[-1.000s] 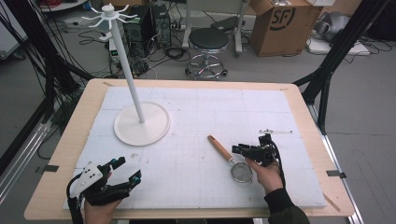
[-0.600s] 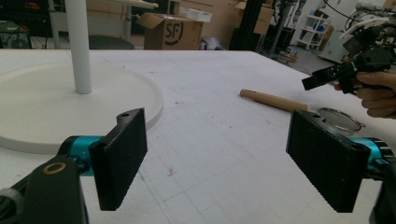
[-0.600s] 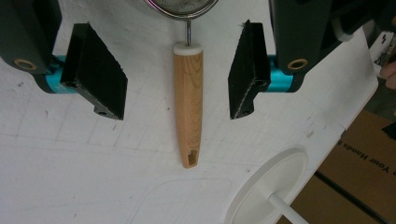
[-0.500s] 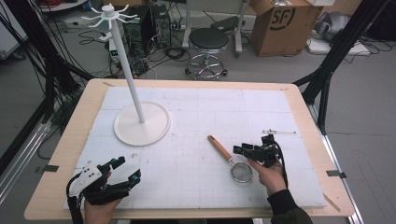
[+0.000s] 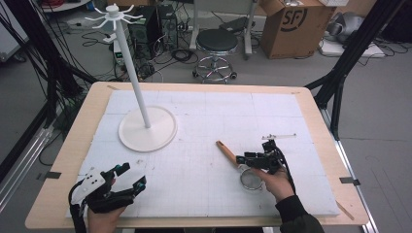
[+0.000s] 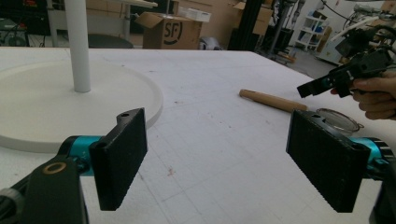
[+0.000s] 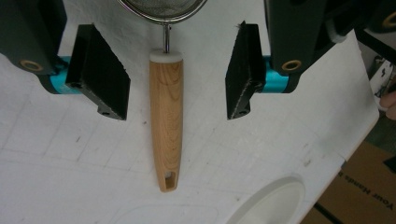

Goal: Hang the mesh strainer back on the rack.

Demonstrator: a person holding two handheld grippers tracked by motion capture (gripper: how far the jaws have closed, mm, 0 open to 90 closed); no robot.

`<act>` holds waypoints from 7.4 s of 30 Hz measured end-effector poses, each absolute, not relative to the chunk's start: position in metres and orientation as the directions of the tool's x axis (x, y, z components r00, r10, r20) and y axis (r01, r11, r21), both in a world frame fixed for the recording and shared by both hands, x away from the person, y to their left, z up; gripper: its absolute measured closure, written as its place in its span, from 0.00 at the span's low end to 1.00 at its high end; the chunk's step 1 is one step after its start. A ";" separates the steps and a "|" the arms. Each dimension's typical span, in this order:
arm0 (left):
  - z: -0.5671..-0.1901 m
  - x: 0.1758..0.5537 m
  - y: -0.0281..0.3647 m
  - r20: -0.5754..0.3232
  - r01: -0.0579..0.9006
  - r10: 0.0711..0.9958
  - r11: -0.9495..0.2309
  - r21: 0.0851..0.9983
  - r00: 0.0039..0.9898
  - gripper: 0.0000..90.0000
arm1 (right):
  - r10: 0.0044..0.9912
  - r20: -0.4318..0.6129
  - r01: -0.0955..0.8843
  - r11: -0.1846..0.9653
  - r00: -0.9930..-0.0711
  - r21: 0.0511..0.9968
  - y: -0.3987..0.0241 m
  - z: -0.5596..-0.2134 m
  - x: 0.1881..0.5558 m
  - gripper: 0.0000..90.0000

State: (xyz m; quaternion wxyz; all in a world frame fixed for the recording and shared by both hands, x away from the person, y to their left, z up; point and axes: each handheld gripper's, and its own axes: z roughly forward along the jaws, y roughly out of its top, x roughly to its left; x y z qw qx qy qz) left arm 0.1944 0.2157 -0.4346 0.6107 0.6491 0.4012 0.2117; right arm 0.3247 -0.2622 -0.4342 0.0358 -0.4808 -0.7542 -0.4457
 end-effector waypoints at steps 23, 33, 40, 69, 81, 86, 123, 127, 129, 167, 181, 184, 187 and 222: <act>-0.433 0.181 0.214 -0.201 0.261 0.790 0.054 0.964 0.580 0.23 | 0.718 0.389 0.764 0.306 -0.577 0.567 -0.231 -0.441 0.337 0.53; -0.433 0.181 0.212 -0.198 0.258 0.787 0.051 0.965 0.584 0.24 | 0.738 0.254 0.704 0.392 -0.624 0.592 -0.221 -0.440 0.331 0.59; -0.433 0.181 0.211 -0.195 0.260 0.785 0.045 0.964 0.588 0.24 | 0.746 0.219 0.695 0.412 -0.629 0.590 -0.220 -0.440 0.332 0.68; -0.433 0.181 0.213 -0.205 0.259 0.784 0.059 0.964 0.586 0.24 | 0.759 0.052 0.652 0.520 -0.649 0.552 -0.201 -0.434 0.325 0.78; -0.433 0.179 0.214 -0.201 0.255 0.787 0.057 0.965 0.584 0.24 | 0.752 0.162 0.682 0.456 -0.639 0.572 -0.207 -0.432 0.335 0.78; -0.433 0.179 0.215 -0.201 0.254 0.786 0.058 0.965 0.584 0.24 | 0.744 0.147 0.678 0.486 -0.652 0.551 -0.203 -0.434 0.337 0.78; -0.434 0.180 0.216 -0.206 0.263 0.789 0.058 0.963 0.579 0.24 | 0.478 0.473 0.505 -0.070 -0.740 0.860 -0.213 -0.352 0.341 0.79; -0.436 0.183 0.218 -0.217 0.268 0.786 0.068 0.961 0.579 0.24 | 0.430 0.487 0.492 -0.109 -0.760 0.864 -0.202 -0.343 0.346 0.79; -0.436 0.184 0.218 -0.221 0.270 0.787 0.071 0.960 0.576 0.24 | 0.409 0.496 0.485 -0.137 -0.766 0.863 -0.197 -0.339 0.350 0.79; -0.440 0.181 0.224 -0.238 0.290 0.786 0.078 0.954 0.571 0.24 | 0.295 0.366 0.304 -0.235 -0.883 0.923 -0.116 -0.254 0.384 0.79; -0.440 0.177 0.229 -0.240 0.292 0.792 0.082 0.953 0.561 0.25 | 0.266 0.386 0.320 -0.260 -0.883 0.911 -0.089 -0.239 0.411 0.79; -0.440 0.176 0.230 -0.246 0.295 0.794 0.089 0.951 0.555 0.25 | 0.265 0.398 0.330 -0.267 -0.878 0.906 -0.085 -0.236 0.417 0.79; -0.440 0.176 0.231 -0.252 0.296 0.795 0.096 0.950 0.552 0.25 | 0.256 0.407 0.334 -0.284 -0.877 0.899 -0.080 -0.233 0.421 0.79; -0.440 0.173 0.236 -0.252 0.286 0.794 0.103 0.953 0.553 0.25 | 0.289 0.382 0.333 -0.204 -0.878 0.921 -0.029 -0.228 0.439 0.79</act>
